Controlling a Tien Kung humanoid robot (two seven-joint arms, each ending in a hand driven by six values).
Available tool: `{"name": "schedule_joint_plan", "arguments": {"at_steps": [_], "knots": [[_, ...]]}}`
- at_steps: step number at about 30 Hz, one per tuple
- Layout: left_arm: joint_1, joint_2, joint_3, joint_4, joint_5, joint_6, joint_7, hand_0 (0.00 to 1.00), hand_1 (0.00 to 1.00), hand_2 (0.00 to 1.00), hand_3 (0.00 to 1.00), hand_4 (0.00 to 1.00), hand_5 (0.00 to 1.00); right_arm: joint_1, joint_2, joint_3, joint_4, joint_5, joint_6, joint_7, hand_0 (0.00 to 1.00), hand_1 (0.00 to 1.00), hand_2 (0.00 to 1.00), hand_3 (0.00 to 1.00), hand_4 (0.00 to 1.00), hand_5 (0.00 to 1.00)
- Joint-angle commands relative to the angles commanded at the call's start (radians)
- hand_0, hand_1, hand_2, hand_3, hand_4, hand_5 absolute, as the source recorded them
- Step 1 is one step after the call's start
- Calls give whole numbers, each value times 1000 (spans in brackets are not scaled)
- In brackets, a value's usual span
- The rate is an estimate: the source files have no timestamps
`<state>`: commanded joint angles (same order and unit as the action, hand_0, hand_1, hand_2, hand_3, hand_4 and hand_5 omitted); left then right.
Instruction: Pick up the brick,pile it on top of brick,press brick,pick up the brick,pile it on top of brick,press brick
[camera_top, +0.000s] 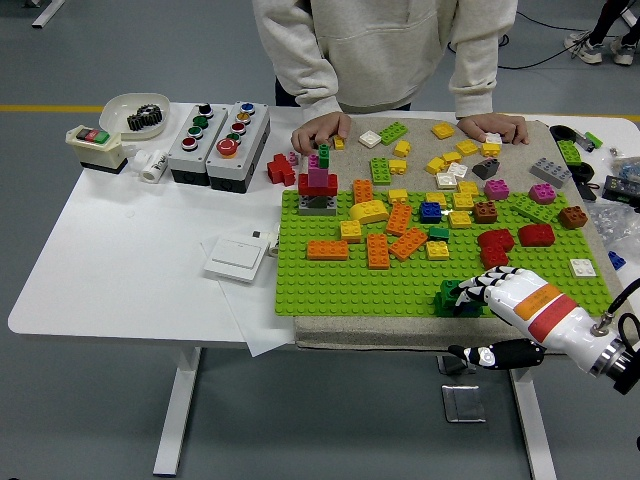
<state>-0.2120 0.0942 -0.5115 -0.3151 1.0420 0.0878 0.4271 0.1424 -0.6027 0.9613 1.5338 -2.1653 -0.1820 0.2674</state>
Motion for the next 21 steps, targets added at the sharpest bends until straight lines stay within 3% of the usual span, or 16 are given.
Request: {"name": "schedule_joint_plan", "arguments": {"at_steps": [21], "knots": [[1,0,0,0,0,-1,-1,653,707,725,586,659,664,35,0,38,21,46,-40,-4,723,671,712,595,859,726]]}}
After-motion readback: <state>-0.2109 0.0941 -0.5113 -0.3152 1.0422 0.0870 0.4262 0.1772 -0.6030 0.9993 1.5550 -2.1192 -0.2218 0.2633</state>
